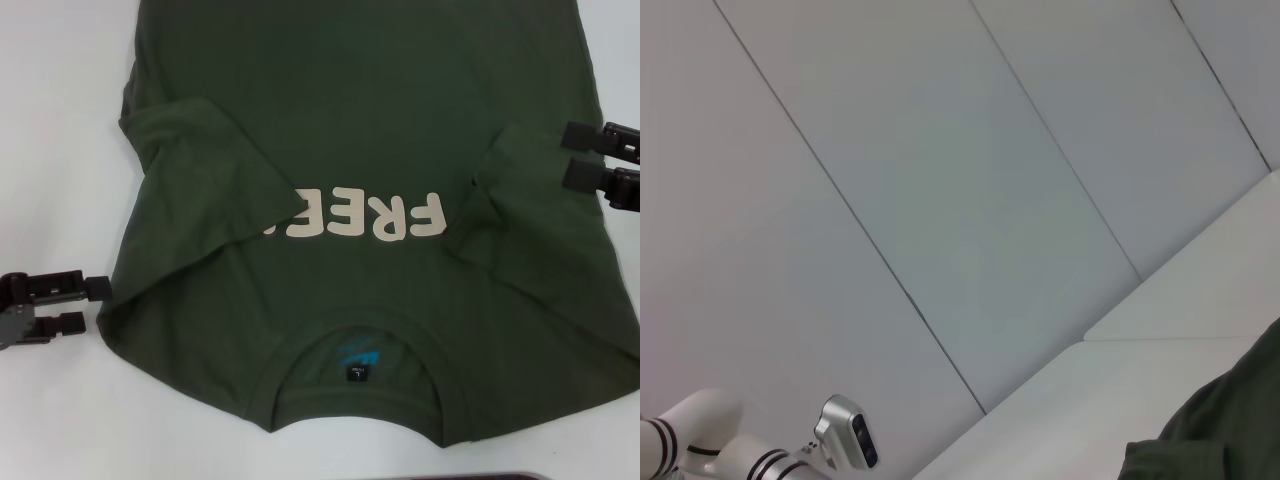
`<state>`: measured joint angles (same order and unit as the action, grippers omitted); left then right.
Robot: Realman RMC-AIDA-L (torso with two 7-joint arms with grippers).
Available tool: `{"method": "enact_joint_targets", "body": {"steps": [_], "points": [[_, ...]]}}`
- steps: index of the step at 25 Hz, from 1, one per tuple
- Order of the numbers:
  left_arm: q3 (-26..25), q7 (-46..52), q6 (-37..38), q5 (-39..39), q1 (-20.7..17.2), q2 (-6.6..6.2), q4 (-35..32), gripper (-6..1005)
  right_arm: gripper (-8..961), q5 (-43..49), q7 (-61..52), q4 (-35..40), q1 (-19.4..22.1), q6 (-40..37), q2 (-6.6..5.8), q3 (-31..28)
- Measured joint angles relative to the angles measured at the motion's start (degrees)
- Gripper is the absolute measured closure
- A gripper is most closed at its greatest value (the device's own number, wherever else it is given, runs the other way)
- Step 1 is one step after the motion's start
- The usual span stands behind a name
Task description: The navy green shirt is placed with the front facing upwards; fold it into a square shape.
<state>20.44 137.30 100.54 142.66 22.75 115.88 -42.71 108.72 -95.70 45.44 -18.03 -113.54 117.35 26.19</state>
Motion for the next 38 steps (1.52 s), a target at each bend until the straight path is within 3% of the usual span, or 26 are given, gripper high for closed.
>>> {"method": "enact_joint_targets", "body": {"steps": [38], "points": [[3.46,0.03,-5.77,1.04,3.52,0.42,6.50,170,6,-0.04,-0.36,-0.23,0.00,-0.01,-0.11,-0.09]]}}
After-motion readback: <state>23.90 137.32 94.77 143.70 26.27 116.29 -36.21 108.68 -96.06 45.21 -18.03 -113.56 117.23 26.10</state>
